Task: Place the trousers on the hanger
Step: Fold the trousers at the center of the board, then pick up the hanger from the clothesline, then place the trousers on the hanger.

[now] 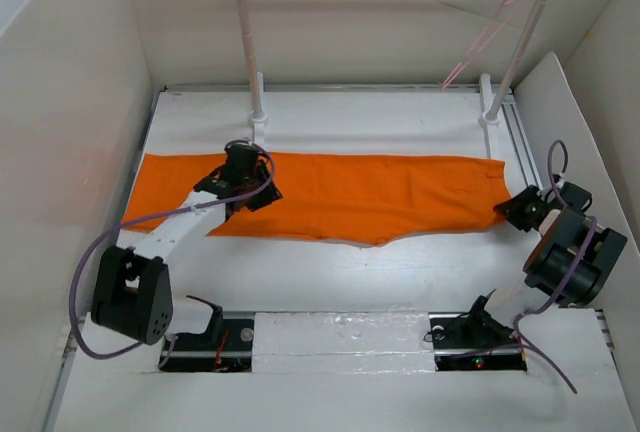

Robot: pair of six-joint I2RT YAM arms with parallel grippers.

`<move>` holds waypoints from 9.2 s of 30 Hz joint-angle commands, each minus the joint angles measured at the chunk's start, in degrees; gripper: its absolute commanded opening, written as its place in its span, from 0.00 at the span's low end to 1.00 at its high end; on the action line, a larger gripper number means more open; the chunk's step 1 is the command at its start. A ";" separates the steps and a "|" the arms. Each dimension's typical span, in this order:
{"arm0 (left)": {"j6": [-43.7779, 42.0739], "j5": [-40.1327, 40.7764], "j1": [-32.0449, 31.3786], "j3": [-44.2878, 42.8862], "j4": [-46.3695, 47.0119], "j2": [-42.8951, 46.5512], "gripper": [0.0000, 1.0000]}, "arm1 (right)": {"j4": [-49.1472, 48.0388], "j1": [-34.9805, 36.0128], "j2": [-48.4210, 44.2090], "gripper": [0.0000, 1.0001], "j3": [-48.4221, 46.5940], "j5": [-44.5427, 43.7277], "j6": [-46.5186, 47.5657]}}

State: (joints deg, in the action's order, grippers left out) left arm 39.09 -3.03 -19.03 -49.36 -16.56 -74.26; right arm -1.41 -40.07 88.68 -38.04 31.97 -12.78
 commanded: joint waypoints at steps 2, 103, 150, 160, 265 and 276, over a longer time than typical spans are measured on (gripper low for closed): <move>2.30 5.30 -7.50 -2.32 3.37 -4.74 0.27 | -7.28 1.58 1.76 0.07 3.32 4.24 -7.17; 3.18 -7.70 20.38 7.19 3.46 13.36 0.40 | 3.70 63.90 -4.69 0.00 -13.45 -12.46 6.71; -1.56 8.12 -22.55 -15.50 3.46 -6.51 0.44 | 12.93 24.96 17.92 0.63 -75.51 10.48 0.65; -1.38 8.48 -23.60 -21.10 1.09 -7.30 0.65 | 5.71 26.01 11.17 0.00 -68.57 9.96 -0.06; 6.01 22.72 -25.18 1.73 21.40 -13.90 0.00 | 7.91 43.08 -31.65 0.00 9.30 -2.53 -2.61; -4.37 24.83 -28.08 -1.87 18.84 -12.32 0.00 | 5.63 36.82 -21.19 0.00 5.08 0.82 -0.14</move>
State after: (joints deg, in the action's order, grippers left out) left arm 41.43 19.38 -46.39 -49.91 8.29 -87.37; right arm 8.49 -2.70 66.59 -29.63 30.96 -14.26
